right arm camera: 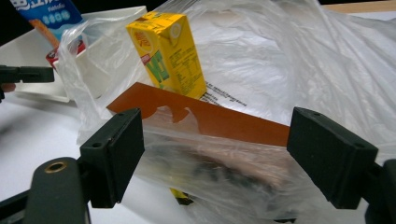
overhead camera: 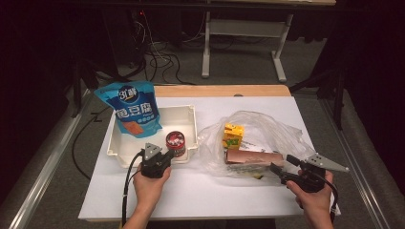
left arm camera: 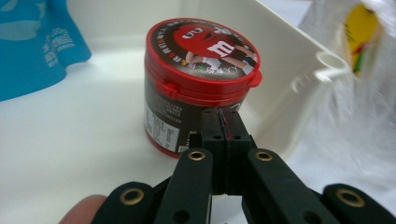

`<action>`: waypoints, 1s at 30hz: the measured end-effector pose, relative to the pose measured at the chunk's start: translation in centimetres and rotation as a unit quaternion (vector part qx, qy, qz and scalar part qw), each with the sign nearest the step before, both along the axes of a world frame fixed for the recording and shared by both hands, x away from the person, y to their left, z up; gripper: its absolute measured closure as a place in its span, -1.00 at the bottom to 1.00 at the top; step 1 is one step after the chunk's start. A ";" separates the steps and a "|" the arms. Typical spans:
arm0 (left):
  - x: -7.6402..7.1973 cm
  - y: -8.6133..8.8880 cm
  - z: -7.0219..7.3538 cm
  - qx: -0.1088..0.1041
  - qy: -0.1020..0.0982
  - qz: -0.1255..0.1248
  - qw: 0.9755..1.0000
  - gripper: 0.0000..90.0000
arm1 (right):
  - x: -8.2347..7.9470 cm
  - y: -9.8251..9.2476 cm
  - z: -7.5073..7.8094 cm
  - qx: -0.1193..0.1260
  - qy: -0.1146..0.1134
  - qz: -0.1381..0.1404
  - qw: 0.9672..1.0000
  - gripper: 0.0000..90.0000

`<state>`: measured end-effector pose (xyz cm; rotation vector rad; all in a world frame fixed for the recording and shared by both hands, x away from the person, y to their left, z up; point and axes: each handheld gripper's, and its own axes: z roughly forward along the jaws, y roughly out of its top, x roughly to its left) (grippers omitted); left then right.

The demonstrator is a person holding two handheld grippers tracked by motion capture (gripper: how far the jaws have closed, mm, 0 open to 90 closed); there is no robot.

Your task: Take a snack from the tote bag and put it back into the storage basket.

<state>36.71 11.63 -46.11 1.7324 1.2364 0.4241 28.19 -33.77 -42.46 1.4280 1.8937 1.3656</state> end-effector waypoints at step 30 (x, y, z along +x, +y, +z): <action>8.0 -3.3 0.5 0.010 0.060 0.035 0.997 1.00 | 0.4 0.5 -0.2 0.003 0.004 0.001 1.000 -0.55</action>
